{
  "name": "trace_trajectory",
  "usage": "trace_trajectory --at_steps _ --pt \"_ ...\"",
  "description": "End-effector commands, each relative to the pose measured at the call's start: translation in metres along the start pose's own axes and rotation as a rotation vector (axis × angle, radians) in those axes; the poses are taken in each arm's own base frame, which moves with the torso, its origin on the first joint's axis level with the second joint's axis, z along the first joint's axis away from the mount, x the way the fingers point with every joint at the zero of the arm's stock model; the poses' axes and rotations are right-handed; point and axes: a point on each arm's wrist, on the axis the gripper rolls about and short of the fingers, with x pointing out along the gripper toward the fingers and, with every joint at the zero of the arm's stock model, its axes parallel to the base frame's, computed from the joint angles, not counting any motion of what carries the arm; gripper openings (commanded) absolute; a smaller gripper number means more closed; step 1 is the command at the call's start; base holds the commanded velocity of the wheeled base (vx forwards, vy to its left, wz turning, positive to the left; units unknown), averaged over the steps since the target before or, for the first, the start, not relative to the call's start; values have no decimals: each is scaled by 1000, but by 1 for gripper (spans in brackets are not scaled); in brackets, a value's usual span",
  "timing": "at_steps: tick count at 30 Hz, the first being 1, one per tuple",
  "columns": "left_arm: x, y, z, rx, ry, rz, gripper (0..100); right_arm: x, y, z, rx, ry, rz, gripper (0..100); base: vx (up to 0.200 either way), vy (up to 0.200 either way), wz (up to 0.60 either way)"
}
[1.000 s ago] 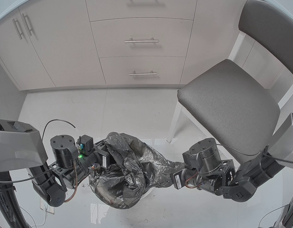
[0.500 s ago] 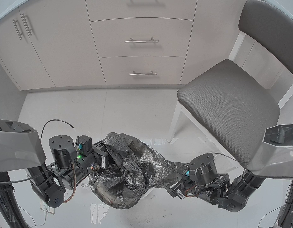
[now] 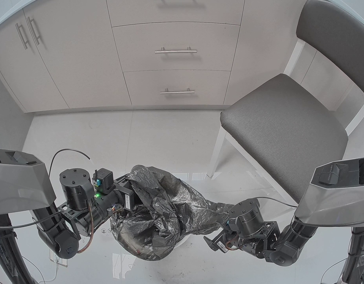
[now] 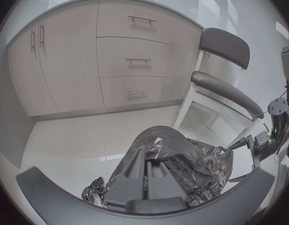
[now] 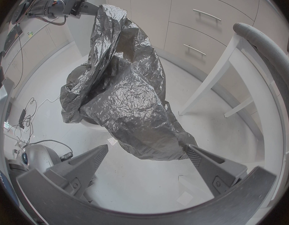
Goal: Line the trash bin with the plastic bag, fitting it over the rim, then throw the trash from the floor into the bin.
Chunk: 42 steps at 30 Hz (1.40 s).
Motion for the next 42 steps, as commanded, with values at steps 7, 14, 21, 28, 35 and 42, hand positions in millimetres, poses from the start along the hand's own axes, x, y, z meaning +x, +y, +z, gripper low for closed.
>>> trace_trajectory --at_steps 7,14,21,28,35,42 --pt "-2 0 4 -1 -15 0 0 14 2 11 13 -32 -27 0 0 0 0" --pt "-5 0 6 -2 -21 -1 0 19 3 17 15 -54 -26 0 0 0 0" --pt "-5 0 6 -2 -21 -3 0 12 15 36 5 -123 -2 0 0 0 0" --pt "-5 0 6 -4 -20 -3 0 15 29 49 -5 -167 22 0 0 0 0" --pt "-6 0 6 -14 -20 -3 0 26 42 54 -13 -185 38 0 0 0 0" --pt "-6 -1 6 -15 -20 -6 0 40 51 57 -15 -194 44 0 0 0 0"
